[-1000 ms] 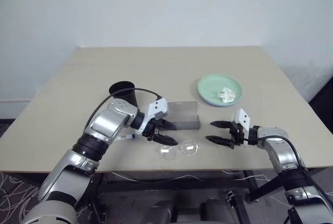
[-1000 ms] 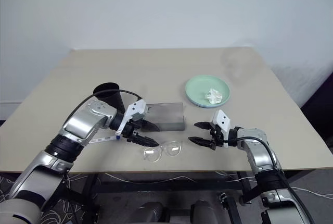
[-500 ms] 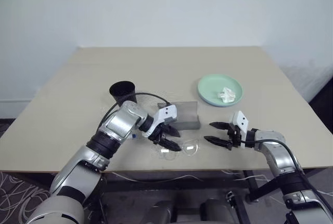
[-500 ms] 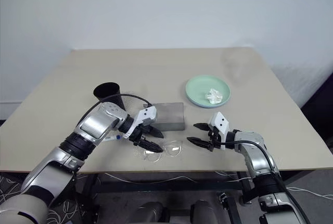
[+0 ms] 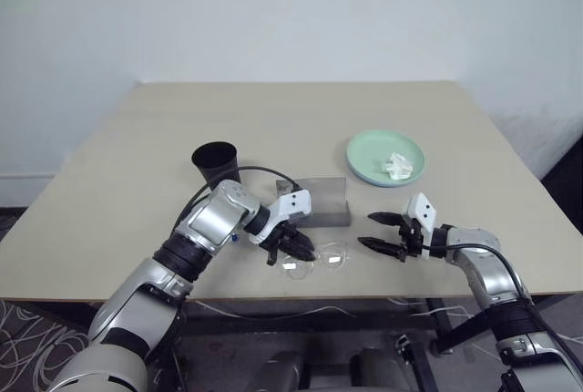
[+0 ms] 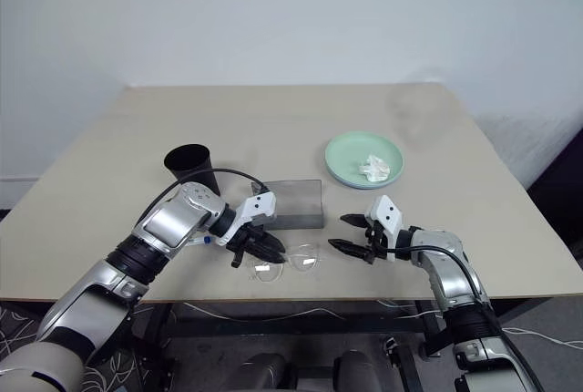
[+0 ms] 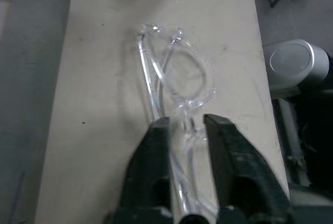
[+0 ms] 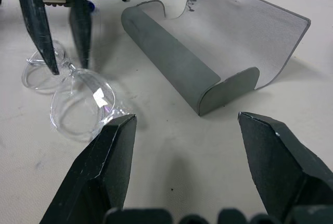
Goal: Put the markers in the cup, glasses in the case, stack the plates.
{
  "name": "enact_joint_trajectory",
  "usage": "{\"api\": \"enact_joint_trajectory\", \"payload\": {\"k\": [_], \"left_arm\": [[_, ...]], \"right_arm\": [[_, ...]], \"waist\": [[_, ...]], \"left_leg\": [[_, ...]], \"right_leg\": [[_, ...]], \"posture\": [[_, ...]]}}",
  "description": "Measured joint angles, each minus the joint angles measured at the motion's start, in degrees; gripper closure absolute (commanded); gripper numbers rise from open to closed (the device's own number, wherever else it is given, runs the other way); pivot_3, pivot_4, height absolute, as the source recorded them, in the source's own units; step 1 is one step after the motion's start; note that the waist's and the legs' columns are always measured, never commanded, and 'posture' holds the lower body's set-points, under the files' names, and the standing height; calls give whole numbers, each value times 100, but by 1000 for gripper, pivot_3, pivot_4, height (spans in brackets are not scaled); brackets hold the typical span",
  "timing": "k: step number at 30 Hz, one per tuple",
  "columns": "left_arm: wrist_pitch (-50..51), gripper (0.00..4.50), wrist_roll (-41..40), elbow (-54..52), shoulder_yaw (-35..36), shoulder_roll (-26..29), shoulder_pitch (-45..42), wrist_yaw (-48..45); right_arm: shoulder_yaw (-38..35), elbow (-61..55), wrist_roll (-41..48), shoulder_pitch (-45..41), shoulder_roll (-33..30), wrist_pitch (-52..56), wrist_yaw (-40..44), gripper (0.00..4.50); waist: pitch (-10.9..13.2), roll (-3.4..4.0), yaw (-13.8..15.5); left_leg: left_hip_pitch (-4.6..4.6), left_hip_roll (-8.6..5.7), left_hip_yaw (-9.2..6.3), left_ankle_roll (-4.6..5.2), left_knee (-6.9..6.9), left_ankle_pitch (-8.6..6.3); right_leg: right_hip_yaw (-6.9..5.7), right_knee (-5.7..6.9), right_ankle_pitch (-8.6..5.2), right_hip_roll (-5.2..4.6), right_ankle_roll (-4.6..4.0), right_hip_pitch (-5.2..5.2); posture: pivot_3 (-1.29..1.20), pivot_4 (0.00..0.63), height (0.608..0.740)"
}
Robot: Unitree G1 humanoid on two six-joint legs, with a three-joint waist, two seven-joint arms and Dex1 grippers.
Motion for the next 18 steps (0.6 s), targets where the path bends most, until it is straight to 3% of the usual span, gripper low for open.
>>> {"api": "enact_joint_trajectory", "payload": {"k": [6,11,18], "left_arm": [[-53,3418,71,-11,0,2,1,-1],[-58,4485,65,-11,7,-17,1,-10],[-71,4485,67,-24,20,-18,1,-21]], "right_arm": [[-2,0,0,-2,-17,0,-5,1116],[-2,0,-2,-4,-17,0,-12,1116],[-24,-11,122,-20,-48,75,98,1116]], "waist": [[0,0,0],[0,0,0],[-1,0,0]], "left_leg": [[0,0,0,0,1,0],[1,0,0,0,3,0],[1,0,-1,0,9,0]], "right_leg": [[0,0,0,0,0,1],[-1,1,0,0,0,1],[-2,2,1,0,2,5]], "posture": [[0,0,740],[0,0,740],[0,0,740]]}}
